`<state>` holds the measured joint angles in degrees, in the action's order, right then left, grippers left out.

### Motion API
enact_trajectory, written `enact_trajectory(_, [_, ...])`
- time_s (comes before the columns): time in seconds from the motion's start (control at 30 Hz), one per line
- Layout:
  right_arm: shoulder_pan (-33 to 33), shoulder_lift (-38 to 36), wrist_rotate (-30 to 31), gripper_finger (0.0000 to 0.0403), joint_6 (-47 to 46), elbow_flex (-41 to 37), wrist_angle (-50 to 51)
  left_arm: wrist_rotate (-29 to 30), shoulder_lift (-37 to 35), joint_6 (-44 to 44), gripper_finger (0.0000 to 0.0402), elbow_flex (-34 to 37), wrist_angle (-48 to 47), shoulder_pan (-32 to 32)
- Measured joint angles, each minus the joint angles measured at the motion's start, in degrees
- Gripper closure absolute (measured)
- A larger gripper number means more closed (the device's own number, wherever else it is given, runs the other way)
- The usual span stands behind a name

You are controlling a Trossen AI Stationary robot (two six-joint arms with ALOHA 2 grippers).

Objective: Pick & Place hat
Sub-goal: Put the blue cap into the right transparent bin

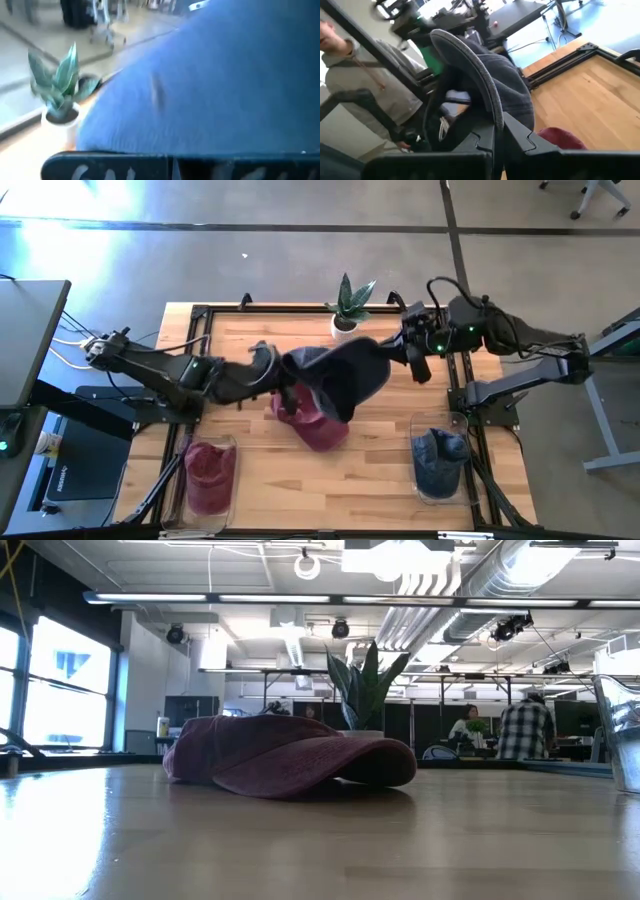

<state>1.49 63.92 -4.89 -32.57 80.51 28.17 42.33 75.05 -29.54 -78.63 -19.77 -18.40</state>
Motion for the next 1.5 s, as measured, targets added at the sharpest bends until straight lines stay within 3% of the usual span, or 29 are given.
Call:
enact_trajectory(0.27, [-2.85, -1.07, 8.26, 0.0394, -1.87, 0.00, 2.77, -23.76, -0.02, -8.30, 0.0402, 0.00, -10.78, 4.19])
enact_trajectory(0.53, [0.38, 2.04, 0.72, 0.0395, -4.55, 0.00, 14.40, -36.06, -0.02, -14.39, 0.0402, 0.00, -22.15, 1.98])
enact_trajectory(0.63, [1.79, 5.72, -5.53, 0.0397, -4.59, 0.00, 17.03, -37.63, -0.02, -17.02, 0.0402, 0.00, -27.28, 0.21])
enact_trajectory(0.73, [2.93, 10.71, -16.29, 0.0397, -2.63, -0.55, 15.62, -37.77, -0.02, -19.90, 0.0402, 0.00, -31.40, -1.81])
enact_trajectory(0.9, [4.79, 18.89, -34.27, 0.0397, 1.60, -8.78, 5.47, -37.01, -0.02, -20.26, 0.0402, 0.00, -32.58, -6.02])
enact_trajectory(1.0, [6.60, 24.33, -41.54, 0.0397, -1.26, -17.38, -4.63, -31.86, 0.31, -20.00, 0.0402, 0.00, -32.79, -8.24])
enact_trajectory(1.13, [6.58, 26.25, -42.34, 0.0397, -7.15, -24.23, -17.78, -20.87, 2.10, -26.34, 0.0401, 0.21, -32.54, -8.75])
enact_trajectory(1.2, [6.24, 25.86, -42.89, 0.0397, -8.56, -26.14, -21.51, -18.83, 2.42, -29.43, 0.0395, 1.06, -32.21, -8.18])
enact_trajectory(1.33, [6.90, 23.87, -42.14, 0.0397, -9.21, -27.94, -23.84, -22.88, 3.10, -30.78, 0.0348, 4.46, -24.50, -4.35])
enact_trajectory(1.5, [8.23, 22.03, -40.66, 0.0397, -8.51, -28.94, -23.70, -30.56, 3.37, -30.94, 0.0249, 11.74, -8.28, 0.06])
